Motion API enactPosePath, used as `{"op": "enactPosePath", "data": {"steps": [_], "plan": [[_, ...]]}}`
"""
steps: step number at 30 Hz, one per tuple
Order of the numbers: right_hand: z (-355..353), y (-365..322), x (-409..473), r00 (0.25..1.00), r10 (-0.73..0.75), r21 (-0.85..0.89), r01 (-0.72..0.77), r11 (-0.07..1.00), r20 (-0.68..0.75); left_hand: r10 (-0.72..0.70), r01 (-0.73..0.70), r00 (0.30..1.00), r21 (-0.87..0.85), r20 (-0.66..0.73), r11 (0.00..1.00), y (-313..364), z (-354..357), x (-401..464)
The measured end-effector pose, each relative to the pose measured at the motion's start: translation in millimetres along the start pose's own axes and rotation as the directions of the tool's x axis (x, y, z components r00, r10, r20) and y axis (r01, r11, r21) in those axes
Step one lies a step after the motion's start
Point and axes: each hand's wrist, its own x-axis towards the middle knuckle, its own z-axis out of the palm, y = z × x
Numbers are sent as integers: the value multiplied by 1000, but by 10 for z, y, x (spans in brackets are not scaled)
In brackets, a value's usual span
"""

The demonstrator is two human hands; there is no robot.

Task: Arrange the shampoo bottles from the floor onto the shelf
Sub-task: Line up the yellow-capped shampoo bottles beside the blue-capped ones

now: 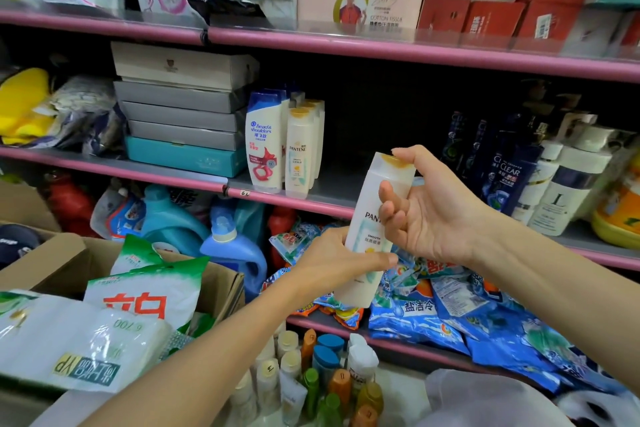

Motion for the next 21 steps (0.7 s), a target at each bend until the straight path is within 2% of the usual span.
{"op": "enactPosePath", "data": {"steps": [11, 14, 16, 18, 20, 21], "plan": [[83, -21, -226, 997, -78, 13, 78, 997, -20, 18, -16, 999, 39, -32, 999, 200, 45, -146], [80, -77, -233, 996, -94, -70, 95, 993, 8, 22, -21, 999, 22, -33, 1000, 252, 20, -136], [54, -104, -203, 992, -123, -207, 123, 971, 13, 3, -4, 999, -2, -51, 1000, 269, -8, -108], [-3, -101, -146, 982, -189, -438, 169, 883, -1, -4, 2, 998, -33, -65, 999, 262, -42, -72], [-75, -43, -68, 959, -283, -708, 199, 678, 0, 11, -13, 998, -40, -67, 999, 246, -81, -20], [-114, -1, -20, 945, -328, -779, 219, 587, 18, 23, -25, 998, -44, -61, 999, 240, -100, 16]]}}
